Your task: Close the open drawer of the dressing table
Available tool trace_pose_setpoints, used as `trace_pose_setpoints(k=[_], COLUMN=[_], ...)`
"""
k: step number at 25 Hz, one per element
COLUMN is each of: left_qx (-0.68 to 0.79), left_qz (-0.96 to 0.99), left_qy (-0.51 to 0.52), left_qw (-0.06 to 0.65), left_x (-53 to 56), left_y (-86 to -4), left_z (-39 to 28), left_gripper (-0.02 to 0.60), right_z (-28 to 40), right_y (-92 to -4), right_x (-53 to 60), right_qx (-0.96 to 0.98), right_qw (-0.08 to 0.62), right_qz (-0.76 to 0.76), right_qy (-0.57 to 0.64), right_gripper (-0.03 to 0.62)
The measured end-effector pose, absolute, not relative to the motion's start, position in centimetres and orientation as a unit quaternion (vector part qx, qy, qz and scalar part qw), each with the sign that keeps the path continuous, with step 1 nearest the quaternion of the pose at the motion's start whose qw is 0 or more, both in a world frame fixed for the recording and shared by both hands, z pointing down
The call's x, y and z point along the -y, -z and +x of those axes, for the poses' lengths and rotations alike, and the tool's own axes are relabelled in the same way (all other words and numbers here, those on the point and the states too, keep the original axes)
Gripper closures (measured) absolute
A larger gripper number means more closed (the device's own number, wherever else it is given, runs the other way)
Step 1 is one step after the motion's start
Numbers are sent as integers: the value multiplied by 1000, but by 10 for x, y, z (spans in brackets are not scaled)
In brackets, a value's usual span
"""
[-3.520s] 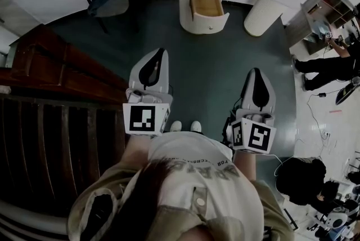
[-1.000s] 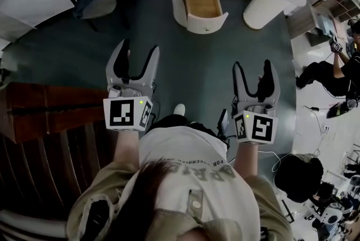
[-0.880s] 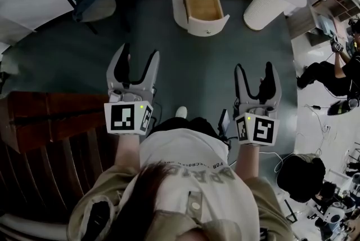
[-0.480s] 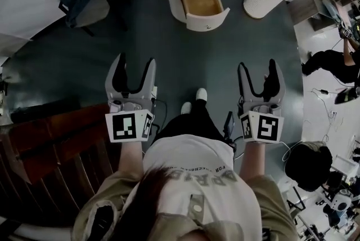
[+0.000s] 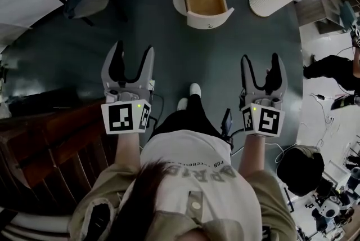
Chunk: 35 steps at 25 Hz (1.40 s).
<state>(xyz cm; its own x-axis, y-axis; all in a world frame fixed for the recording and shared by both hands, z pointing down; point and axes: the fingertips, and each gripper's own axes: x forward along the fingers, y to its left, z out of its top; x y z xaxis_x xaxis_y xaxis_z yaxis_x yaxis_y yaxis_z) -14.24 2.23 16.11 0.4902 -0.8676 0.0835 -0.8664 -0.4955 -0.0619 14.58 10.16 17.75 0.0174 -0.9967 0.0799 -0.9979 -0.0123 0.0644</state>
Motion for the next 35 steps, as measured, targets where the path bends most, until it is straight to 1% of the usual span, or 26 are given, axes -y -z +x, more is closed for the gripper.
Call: trace_pose_setpoints(k=[12,27,35], left_qx=[-526,-562,-545], left_qz=[-849,-824,-834], left_qy=[46,71,83], left_qw=[15,17,12], left_x=[16,23,31], left_y=[-155,-168,-189], left_z=[-84,-87,-77], left_gripper=[278,278,278], right_z=[182,192,187], right_y=[-193,-223,-252], right_x=[-42,2,13], right_qx=[736,759,760], right_qw=[38,29,44], right_qz=[676,649,647], right_qy=[-15,-29,-40], right_gripper=[241,248,249])
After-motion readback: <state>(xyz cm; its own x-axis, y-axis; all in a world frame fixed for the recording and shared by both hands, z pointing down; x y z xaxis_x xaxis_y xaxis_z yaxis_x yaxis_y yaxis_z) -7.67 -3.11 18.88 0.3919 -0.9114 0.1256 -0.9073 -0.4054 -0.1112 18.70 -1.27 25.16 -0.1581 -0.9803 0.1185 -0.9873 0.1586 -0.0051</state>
